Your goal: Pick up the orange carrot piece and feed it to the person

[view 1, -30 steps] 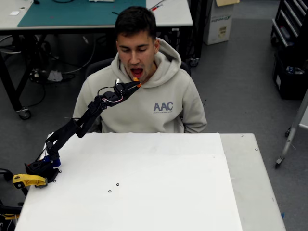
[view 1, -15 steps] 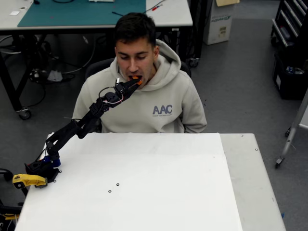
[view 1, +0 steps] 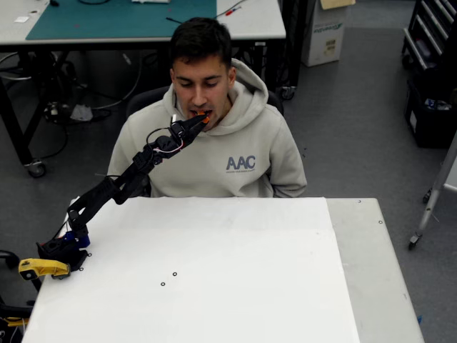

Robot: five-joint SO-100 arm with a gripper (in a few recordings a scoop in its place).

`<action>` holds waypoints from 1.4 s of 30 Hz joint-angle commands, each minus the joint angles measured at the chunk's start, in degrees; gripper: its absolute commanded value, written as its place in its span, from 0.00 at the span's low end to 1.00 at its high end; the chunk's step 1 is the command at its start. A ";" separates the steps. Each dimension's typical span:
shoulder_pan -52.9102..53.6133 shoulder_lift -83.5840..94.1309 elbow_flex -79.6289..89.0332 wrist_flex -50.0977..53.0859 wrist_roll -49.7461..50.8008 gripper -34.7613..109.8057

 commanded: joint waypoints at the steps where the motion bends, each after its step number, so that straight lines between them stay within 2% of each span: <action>1: -1.23 2.99 -1.05 0.00 -0.35 0.24; 6: -0.79 2.99 -1.76 -0.53 -0.26 0.26; 13: -0.26 2.99 -1.76 0.00 0.44 0.41; 16: 1.05 2.99 -1.76 0.00 0.44 0.44; 27: 7.03 2.99 -0.97 0.00 0.44 0.37; 35: 6.94 2.99 -0.97 0.00 -0.18 0.21; 42: 7.03 3.08 -1.32 0.00 0.44 0.23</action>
